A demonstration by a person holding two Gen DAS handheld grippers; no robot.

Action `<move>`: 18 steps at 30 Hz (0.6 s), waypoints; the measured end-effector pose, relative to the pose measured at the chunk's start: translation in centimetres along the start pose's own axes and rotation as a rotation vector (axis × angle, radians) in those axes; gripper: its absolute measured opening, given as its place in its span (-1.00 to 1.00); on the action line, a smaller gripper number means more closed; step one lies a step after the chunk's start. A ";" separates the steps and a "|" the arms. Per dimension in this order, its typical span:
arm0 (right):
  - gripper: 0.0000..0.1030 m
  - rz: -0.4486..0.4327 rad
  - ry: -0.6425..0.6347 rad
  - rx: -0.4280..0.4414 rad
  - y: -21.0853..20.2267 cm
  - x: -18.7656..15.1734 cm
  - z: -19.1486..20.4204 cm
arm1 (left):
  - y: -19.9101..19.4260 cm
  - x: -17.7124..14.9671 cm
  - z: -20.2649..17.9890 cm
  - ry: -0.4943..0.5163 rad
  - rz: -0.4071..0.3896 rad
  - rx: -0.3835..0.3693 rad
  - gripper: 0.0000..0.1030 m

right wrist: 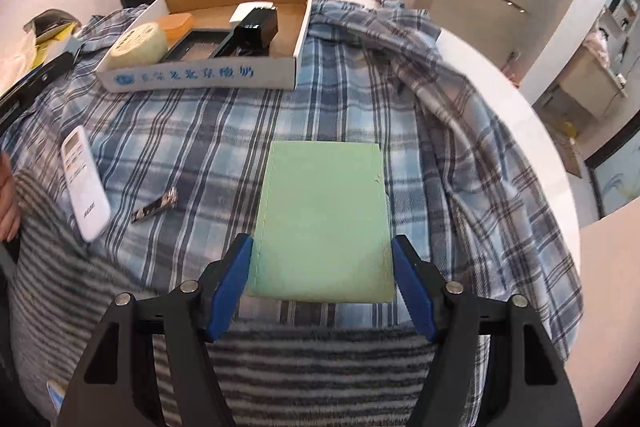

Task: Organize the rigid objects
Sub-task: 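Carry the grey case box and green pad over the cardboard box with both tools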

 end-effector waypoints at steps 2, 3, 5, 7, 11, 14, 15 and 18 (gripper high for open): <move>0.33 0.020 -0.020 0.018 0.0 -0.3 -0.3 | -0.2 0.1 -0.1 0.005 -0.006 0.005 0.27; 0.33 0.032 -0.023 0.034 0.0 -0.6 -0.6 | -0.3 0.2 -0.3 0.018 -0.011 0.015 0.27; 0.34 0.060 -0.014 0.072 0.2 -0.9 -1.2 | -0.6 0.5 -1.1 0.067 -0.022 0.047 0.27; 0.35 0.078 0.024 0.109 0.6 -0.9 -1.9 | -1.1 0.9 -1.9 0.103 -0.028 0.054 0.27; 0.52 0.114 0.066 0.163 1.6 -0.4 -2.5 | -2.7 2.6 -2.5 0.030 0.002 0.005 0.28; 0.53 0.095 0.059 0.147 1.8 -0.2 -2.4 | -4.7 4.2 -2.2 -0.101 -0.006 -0.047 0.28; 0.53 0.096 0.059 0.143 2.0 -0.1 -2.3 | -5.1 4.6 -2.5 -0.101 -0.019 -0.050 0.28; 0.53 0.106 0.034 0.115 2.5 0.0 -1.6 | -6.2 5.8 -4.1 -0.022 -0.058 -0.028 0.27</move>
Point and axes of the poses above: each gripper's, at about its wrist camera, not at the fingertips, and y roughly the way its jaws point, z to its left, x to its top, the point moved 1 cm from there along y, roughly the way its jaws point, and after that the axes turned 14 degrees about -z, right-handed, at the moved point
